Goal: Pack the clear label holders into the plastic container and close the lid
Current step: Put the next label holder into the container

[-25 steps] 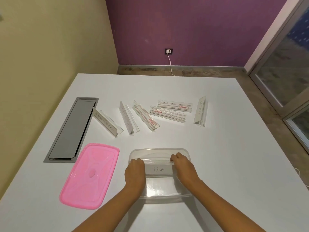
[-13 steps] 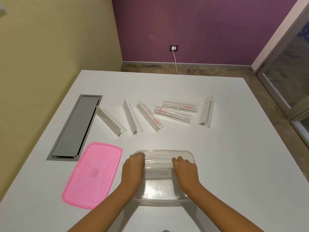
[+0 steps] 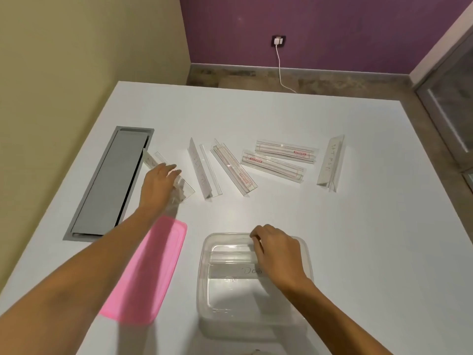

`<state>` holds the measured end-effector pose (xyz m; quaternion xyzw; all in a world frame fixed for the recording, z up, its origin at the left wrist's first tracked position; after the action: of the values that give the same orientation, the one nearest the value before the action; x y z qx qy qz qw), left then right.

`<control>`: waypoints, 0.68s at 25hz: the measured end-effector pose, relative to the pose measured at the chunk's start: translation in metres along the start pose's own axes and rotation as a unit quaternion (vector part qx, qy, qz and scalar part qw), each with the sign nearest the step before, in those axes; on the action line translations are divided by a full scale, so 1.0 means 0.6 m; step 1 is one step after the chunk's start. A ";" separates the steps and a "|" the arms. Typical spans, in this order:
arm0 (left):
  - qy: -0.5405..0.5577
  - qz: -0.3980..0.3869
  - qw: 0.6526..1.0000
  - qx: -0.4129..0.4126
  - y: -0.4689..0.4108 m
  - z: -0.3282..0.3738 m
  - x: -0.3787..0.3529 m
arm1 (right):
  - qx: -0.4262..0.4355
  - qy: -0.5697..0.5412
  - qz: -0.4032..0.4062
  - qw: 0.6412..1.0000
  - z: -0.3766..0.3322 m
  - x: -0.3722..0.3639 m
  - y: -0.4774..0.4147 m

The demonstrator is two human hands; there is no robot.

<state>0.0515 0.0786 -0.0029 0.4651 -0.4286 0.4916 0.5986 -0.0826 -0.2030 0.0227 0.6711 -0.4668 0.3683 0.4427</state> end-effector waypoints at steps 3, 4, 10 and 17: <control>-0.096 -0.045 0.994 -0.029 -0.024 -0.015 -0.011 | -0.003 -0.029 -0.006 1.000 -0.003 -0.005 -0.006; -0.110 -0.038 0.993 -0.032 -0.026 -0.014 -0.010 | -0.007 -0.037 -0.005 0.999 -0.003 -0.004 -0.007; -0.107 0.022 0.992 -0.058 -0.023 0.011 0.003 | -0.036 -0.060 0.039 0.997 0.004 0.015 -0.013; 0.034 0.162 0.984 -0.065 0.018 0.078 0.078 | -0.007 -0.102 0.106 0.989 -0.008 0.030 0.014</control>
<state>0.0450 0.0428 0.0533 0.3325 -0.5084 0.5691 0.5541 -0.0860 -0.2055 0.0426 0.6484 -0.5808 0.3398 0.3562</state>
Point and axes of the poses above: each hand's wrist, its own y-axis away from the middle knuckle, its own x-axis out of the back of the hand, z = x × y, the point moved 1 cm from there along -y, towards the middle knuckle, and after that the axes turned 7 degrees about -z, right-handed, at the moved point
